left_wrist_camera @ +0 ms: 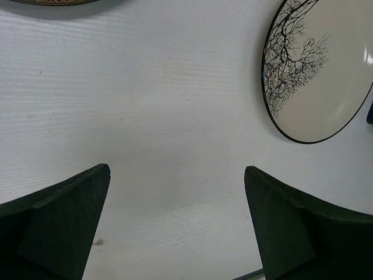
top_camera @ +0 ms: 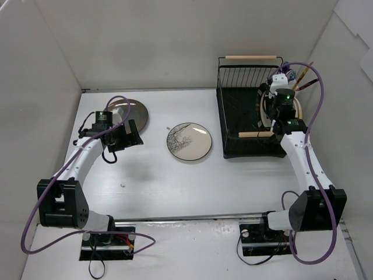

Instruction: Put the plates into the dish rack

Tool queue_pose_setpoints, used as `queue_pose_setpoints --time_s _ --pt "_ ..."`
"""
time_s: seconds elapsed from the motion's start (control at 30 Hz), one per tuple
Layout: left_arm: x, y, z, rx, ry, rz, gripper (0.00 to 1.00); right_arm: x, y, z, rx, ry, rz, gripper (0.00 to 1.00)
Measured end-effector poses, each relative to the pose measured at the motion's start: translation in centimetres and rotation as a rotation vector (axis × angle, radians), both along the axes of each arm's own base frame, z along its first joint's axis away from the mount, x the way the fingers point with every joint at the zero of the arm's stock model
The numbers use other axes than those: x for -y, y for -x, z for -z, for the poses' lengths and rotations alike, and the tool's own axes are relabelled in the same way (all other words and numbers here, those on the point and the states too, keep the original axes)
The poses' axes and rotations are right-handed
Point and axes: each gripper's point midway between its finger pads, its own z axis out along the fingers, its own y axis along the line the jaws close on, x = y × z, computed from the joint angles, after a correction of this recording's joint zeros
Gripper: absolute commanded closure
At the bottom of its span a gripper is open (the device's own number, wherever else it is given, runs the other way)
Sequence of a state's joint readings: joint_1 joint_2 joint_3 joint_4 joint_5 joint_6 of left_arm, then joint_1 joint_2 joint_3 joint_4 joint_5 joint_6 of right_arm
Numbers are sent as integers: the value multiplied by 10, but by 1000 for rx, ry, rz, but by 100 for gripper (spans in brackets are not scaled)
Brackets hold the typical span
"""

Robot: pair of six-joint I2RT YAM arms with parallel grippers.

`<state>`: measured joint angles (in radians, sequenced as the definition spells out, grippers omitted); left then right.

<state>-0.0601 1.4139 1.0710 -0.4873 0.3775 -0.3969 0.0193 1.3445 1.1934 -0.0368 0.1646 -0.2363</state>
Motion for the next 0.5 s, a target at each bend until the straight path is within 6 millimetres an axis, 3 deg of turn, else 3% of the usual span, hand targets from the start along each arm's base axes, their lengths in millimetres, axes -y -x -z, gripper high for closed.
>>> queue_pose_setpoints --time_s 0.5 --pt "0 0 4 -13 -1 0 8 -11 4 7 -25 -32 -5 100"
